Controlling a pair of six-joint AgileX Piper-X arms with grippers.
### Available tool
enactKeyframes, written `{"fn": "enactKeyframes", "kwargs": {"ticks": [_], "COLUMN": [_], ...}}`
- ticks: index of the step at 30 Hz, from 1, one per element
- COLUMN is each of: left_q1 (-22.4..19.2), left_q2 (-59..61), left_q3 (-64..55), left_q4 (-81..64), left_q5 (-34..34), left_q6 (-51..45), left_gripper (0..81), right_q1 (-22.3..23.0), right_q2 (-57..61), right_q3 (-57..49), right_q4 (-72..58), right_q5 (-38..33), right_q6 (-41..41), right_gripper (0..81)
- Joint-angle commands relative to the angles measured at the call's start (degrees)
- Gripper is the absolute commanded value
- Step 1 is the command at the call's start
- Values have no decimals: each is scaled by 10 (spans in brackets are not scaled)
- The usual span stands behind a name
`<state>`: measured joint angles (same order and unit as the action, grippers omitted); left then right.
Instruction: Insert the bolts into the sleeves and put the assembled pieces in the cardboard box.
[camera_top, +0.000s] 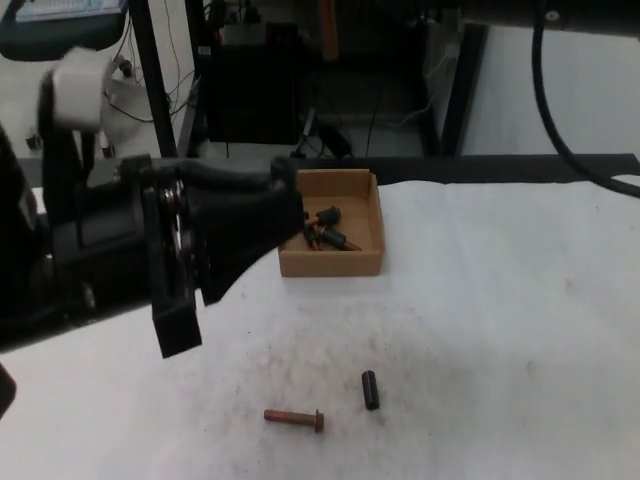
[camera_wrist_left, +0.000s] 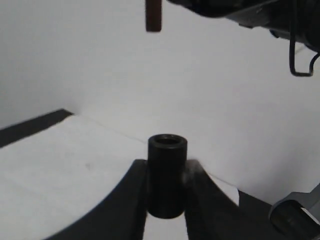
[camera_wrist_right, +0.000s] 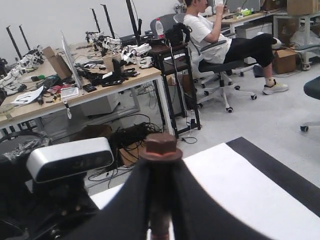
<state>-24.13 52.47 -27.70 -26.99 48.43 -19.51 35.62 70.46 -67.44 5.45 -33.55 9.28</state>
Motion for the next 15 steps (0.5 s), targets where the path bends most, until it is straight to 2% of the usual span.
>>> {"fn": "enactKeyframes", "kwargs": {"ticks": [1,6,11,15], "left_q1": [0,0,0,0], "left_q2": [-4,-2,-2,-2], "left_q3": [0,0,0,0], "left_q4": [-25,-25,-25,-25], "left_q5": [-13,-16,-16,-33], "left_q6": [-6,-6,-6,-6], "left_gripper": [0,0,0,0], "right_q1": [-2,25,56,65], "right_q2": [-2,21,31,31], "right_q3": [-3,-3,-3,-3], "right_q4": [-10,-24,-104,-141], "right_q5": [10,4,6,6], "right_q6": [-3,-3,1,1], "right_gripper": [8,8,8,8]}}
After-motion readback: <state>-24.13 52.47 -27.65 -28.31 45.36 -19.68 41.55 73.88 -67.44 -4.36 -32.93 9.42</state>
